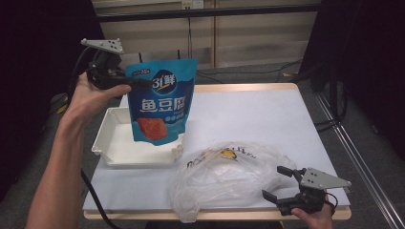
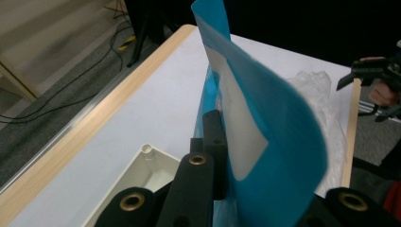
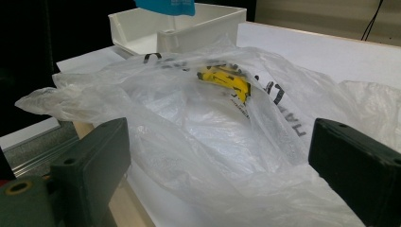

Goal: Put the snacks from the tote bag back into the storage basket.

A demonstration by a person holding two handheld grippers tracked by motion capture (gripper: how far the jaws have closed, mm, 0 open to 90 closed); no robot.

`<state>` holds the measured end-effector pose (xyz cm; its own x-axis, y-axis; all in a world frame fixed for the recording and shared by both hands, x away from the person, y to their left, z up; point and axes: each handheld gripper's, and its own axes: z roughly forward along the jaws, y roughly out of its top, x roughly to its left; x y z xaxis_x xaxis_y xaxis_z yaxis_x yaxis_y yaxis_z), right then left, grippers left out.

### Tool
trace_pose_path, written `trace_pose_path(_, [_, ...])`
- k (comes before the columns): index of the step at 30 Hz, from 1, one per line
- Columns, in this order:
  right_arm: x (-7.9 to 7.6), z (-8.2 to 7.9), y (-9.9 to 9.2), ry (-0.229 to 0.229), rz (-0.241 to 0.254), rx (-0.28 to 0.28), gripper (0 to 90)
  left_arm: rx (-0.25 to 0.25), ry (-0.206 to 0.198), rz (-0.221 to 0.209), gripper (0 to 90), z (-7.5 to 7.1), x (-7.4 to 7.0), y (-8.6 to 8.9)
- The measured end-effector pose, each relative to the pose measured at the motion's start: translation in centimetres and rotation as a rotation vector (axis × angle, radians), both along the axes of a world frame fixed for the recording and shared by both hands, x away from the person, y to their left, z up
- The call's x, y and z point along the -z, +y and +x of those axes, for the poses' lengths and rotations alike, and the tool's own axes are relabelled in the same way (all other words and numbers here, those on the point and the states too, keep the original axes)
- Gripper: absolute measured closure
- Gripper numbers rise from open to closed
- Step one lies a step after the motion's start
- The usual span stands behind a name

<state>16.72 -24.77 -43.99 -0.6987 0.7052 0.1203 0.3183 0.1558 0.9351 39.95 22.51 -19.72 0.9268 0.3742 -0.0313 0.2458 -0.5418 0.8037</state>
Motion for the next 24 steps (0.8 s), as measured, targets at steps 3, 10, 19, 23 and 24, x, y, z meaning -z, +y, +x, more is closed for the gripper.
trace_pose_path(3, [0.0,0.0,0.0,0.001,-0.002,0.002,6.1,-0.016,0.004,-0.005,90.0,0.2,0.1,0.7])
trace_pose_path(10, [0.0,0.1,0.1,0.003,0.006,-0.002,6.2,-0.055,0.017,-0.002,90.0,0.6,0.5,2.2])
trace_pose_path(19, [0.1,0.2,0.2,0.009,0.002,-0.002,6.3,-0.082,0.017,-0.005,90.0,1.4,1.3,3.5])
trace_pose_path(23, [0.1,0.1,0.1,0.006,0.002,-0.002,6.3,-0.081,0.020,0.016,90.0,1.9,1.9,3.6])
trace_pose_path(24, [0.1,0.1,0.1,0.006,0.000,-0.002,6.3,-0.088,0.022,0.019,90.0,2.1,2.2,3.6])
